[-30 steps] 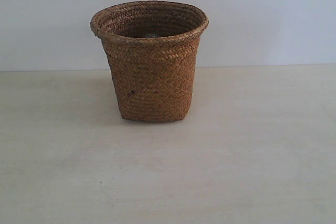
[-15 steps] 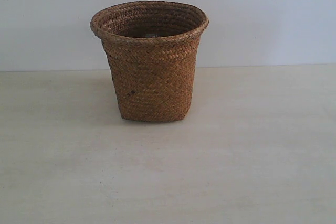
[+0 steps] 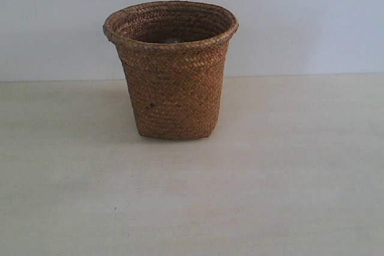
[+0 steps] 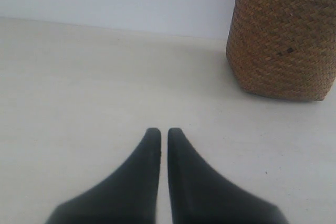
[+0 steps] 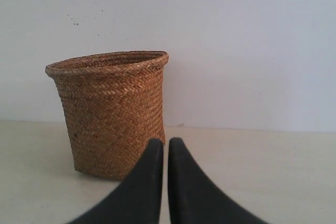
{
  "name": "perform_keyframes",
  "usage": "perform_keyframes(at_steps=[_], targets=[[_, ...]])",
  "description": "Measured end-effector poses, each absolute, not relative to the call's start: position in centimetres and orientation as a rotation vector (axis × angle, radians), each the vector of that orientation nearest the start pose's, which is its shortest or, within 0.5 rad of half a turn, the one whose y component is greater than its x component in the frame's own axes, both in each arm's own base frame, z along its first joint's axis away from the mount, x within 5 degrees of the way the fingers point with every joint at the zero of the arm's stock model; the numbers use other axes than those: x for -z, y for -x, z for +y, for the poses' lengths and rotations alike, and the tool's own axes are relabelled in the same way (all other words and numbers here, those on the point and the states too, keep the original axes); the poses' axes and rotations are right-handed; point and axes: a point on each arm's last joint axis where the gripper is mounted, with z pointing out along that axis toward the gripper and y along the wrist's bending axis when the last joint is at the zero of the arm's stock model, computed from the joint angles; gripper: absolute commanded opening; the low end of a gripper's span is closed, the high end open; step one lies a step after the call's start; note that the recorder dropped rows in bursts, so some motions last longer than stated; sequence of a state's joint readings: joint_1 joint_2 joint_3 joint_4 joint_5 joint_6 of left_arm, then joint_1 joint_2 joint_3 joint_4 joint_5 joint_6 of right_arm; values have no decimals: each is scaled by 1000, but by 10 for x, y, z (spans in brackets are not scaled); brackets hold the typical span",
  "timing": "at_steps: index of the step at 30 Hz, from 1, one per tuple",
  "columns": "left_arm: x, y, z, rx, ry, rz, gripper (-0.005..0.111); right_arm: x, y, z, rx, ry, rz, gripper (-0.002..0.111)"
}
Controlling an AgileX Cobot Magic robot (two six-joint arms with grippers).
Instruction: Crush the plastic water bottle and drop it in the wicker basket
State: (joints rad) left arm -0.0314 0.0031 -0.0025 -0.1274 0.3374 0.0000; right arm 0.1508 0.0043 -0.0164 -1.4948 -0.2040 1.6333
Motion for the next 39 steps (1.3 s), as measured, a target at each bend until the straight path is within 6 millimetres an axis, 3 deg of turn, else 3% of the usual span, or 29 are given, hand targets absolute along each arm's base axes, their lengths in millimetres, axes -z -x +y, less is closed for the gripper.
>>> perform_keyframes(at_steps=[16,29,39], targets=[[-184,-54,-6,146,51,1821,4,-232,-48,25,-396,157,1293,1],[-184,-54,-6,146,51,1821,4,-226,-47,32,-311,330,1330,1],[-184,-54,-6,146,51,1821,4,-224,-46,34,-335,352,1348,1]])
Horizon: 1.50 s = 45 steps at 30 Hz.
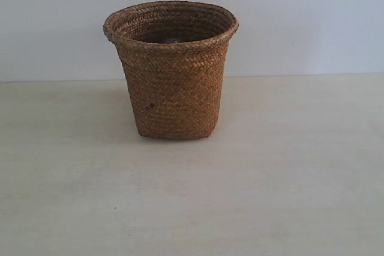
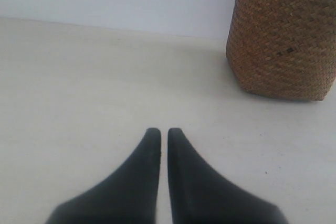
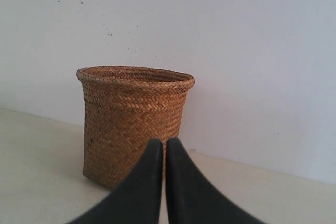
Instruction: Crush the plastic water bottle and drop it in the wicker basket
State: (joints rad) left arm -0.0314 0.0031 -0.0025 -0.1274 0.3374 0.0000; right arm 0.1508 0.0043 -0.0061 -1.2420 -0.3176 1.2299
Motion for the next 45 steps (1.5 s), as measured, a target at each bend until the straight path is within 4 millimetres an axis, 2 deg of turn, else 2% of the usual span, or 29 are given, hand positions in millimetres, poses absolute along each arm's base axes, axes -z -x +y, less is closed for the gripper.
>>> perform_keyframes(at_steps=[7,11,15,20,23,25,28,33,36,45], targets=[[-184,-54,-6,146,51,1821,4,-224,-46,34,-373,315,1353,1],[-184,-54,-6,146,51,1821,4,-231,-46,31,-415,241,1281,1],[-184,-54,-6,146,51,1821,4,-237,-45,28,-382,223,1215,1],[-184,-54,-6,146,51,1821,4,-245,-45,18,-352,101,1135,1],[-184,-54,-6,146,51,1821,4,-238,-49,13,-280,66,1217,1],[-184,-54,-6,146,51,1821,4,-221,-55,9,-188,68,1409,1],[-184,-54,-6,146,51,1821,4,-204,-56,7,-143,73,1591,1],[-184,-54,-6,146,51,1821,4,-187,-55,5,-111,72,1772,1],[-184,-54,-6,146,51,1821,4,-182,-54,4,-101,69,1832,1],[-184,-54,-6,146,51,1821,4,-181,-54,2,-95,10,1841,1]])
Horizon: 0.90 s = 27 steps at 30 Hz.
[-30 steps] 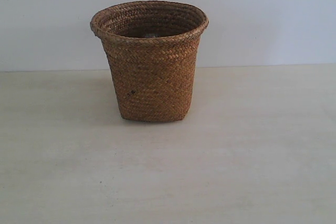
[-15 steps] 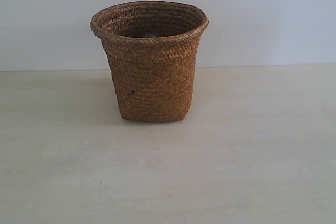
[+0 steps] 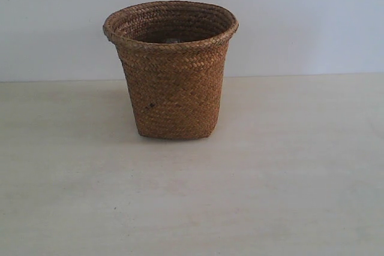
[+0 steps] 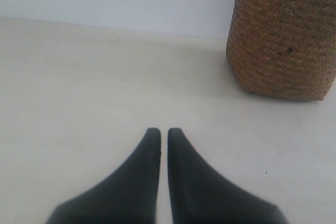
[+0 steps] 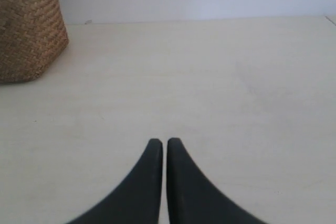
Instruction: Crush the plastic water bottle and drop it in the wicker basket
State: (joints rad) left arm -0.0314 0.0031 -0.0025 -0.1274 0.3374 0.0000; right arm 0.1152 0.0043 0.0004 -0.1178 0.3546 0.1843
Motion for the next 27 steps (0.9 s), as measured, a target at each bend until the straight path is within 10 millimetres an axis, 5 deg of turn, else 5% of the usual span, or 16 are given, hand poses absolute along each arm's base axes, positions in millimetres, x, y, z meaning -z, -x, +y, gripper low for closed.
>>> perform_keyframes(at_steps=[27], targets=[[-184,-54,-6,146,51,1821,4,-181,-54,1,-76,-28,1841,1]])
